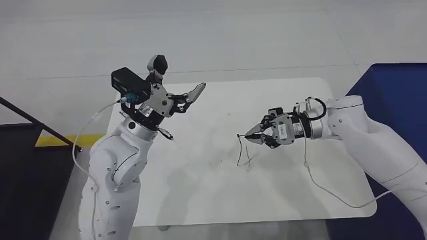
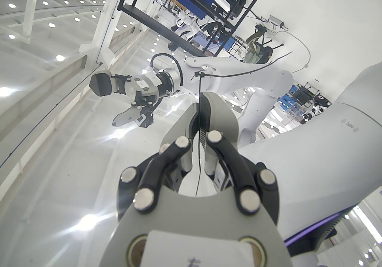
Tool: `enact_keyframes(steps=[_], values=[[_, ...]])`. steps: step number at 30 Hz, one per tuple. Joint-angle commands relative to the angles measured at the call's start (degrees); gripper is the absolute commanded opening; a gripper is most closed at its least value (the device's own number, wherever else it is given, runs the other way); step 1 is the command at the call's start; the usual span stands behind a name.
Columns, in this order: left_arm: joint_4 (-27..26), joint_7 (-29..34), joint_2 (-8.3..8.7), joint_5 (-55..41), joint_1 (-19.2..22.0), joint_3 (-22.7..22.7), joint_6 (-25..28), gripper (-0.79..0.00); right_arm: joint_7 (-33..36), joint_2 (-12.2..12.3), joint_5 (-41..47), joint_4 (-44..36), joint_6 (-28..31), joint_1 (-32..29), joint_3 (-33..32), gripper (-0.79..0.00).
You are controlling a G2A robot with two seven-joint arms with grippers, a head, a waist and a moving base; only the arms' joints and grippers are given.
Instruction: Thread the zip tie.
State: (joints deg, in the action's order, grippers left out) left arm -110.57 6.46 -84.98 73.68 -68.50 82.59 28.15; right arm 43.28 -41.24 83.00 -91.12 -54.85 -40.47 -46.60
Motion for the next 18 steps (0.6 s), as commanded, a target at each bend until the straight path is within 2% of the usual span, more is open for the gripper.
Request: enact_keyframes(steps=[1,5,10,12,18], values=[[0.0,0.0,0.00,0.0,0.0,0.0,0.0,0.000,-2.7,0.0,-1.0,-0.4,0.8,-0.5,-0.3,-0.785],[0.0,0.0,0.00,0.0,0.0,0.0,0.0,0.000,-6.3,-0.1,2.2,2.8,0.3,-1.3,-2.1,-0.785],[0.0,0.0,0.00,0.0,0.0,0.0,0.0,0.000,-11.9,-0.8,1.0,7.9,-2.6,-0.5,-1.3,-0.785],[0.0,0.0,0.00,0.0,0.0,0.0,0.0,0.000,-14.2,-1.7,0.7,10.3,-3.1,0.2,0.3,-0.785],[0.0,0.0,0.00,0.0,0.0,0.0,0.0,0.000,-14.1,-4.7,4.9,16.6,-3.1,2.7,7.3,-0.785]])
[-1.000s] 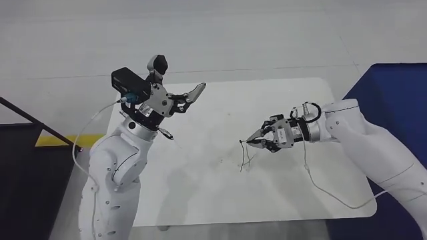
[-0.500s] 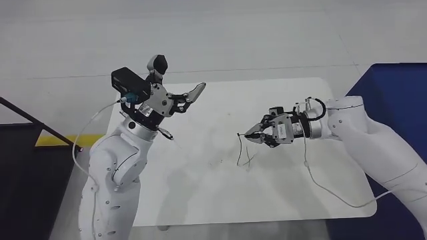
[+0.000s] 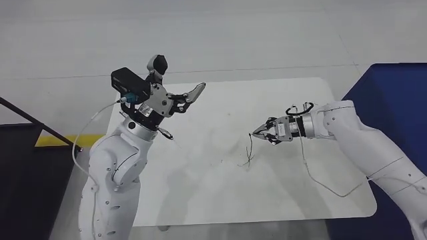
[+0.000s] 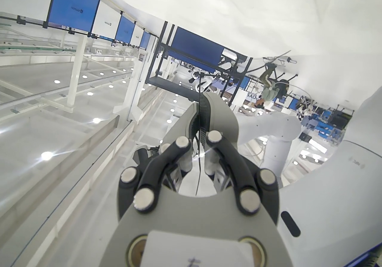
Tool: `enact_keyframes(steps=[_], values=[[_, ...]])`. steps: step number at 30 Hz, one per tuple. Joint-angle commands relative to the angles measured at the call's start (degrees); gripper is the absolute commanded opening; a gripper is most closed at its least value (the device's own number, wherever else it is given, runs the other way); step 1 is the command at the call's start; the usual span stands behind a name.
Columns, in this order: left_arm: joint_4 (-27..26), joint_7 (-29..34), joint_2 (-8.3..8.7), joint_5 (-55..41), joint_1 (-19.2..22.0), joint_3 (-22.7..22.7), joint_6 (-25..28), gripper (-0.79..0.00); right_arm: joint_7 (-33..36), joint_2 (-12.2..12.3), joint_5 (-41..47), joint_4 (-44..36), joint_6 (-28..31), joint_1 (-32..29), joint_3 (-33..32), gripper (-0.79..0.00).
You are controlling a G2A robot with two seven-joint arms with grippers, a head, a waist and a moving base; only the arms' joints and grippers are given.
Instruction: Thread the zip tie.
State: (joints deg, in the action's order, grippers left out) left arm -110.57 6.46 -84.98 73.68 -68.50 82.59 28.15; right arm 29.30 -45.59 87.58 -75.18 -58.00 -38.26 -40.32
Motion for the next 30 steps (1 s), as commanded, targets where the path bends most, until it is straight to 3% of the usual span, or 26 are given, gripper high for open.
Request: enact_keyframes(steps=[1,5,6,7,8,10,16,19,25,30], values=[[0.0,0.0,0.00,0.0,0.0,0.0,0.0,0.000,-0.2,-0.8,0.9,1.3,0.0,1.1,2.3,-0.785],[0.0,0.0,0.00,0.0,0.0,0.0,0.0,0.000,-2.8,-2.1,2.2,4.1,0.0,3.6,6.9,-0.785],[0.0,0.0,0.00,0.0,0.0,0.0,0.0,0.000,-3.2,-2.4,3.4,4.8,0.0,4.0,7.9,-0.514],[0.0,0.0,0.00,0.0,0.0,0.0,0.0,0.000,-3.4,-2.7,4.5,5.2,0.0,4.6,8.9,-0.456],[0.0,0.0,0.00,0.0,0.0,0.0,0.0,0.000,-3.2,-3.0,5.7,5.8,0.0,5.1,9.8,-0.040],[0.0,0.0,0.00,0.0,0.0,0.0,0.0,0.000,-2.6,-3.3,8.1,6.8,0.0,6.0,11.6,0.000],[0.0,0.0,0.00,0.0,0.0,0.0,0.0,0.000,3.1,-3.0,14.2,8.6,0.0,8.7,15.4,0.000],[0.0,0.0,0.00,0.0,0.0,0.0,0.0,0.000,5.3,-1.7,11.6,7.4,0.5,11.1,13.4,0.000],[0.0,0.0,0.00,0.0,0.0,0.0,0.0,0.000,7.6,4.2,-5.1,-1.0,19.1,6.5,3.6,0.000],[0.0,0.0,0.00,0.0,0.0,0.0,0.0,0.000,3.8,9.4,-8.9,-10.8,33.5,-3.7,-7.3,0.000]])
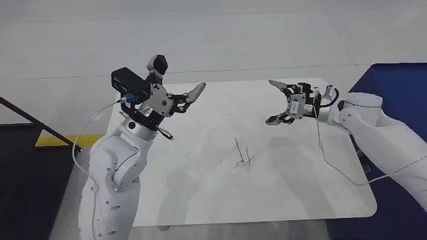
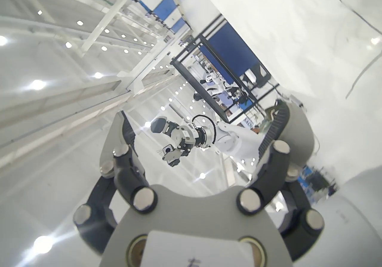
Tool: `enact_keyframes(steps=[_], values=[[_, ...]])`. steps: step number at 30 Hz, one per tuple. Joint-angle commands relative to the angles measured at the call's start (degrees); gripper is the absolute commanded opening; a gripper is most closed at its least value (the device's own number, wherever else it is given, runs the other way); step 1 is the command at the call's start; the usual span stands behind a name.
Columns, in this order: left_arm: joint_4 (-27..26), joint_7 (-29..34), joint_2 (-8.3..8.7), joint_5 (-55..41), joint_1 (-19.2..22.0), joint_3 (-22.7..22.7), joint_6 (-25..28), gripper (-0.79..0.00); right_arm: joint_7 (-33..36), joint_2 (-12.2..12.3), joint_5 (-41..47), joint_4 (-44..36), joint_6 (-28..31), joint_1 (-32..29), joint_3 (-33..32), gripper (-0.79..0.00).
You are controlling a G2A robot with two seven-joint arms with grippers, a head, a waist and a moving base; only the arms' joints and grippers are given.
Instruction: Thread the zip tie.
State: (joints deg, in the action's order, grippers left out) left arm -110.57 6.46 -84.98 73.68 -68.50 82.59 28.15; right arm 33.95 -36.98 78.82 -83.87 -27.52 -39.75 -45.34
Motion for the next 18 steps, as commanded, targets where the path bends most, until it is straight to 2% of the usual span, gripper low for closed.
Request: enact_keyframes(steps=[1,5,6,8,18], values=[[0.0,0.0,0.00,0.0,0.0,0.0,0.0,0.000,-2.2,1.6,-0.8,-4.4,5.6,-4.6,-4.3,0.000],[0.0,0.0,0.00,0.0,0.0,0.0,0.0,0.000,-7.8,3.9,-2.6,-14.5,14.8,-13.6,-10.2,0.000],[0.0,0.0,0.00,0.0,0.0,0.0,0.0,-0.001,-7.0,3.7,-2.4,-12.8,13.5,-12.1,-9.4,0.000],[0.0,0.0,0.00,0.0,0.0,0.0,0.0,0.000,-8.2,3.9,-2.6,-15.9,15.2,-14.7,-10.4,0.000],[0.0,0.0,0.00,0.0,0.0,0.0,0.0,-0.001,-7.8,3.9,-2.6,-14.4,14.7,-13.6,-10.2,0.000]])
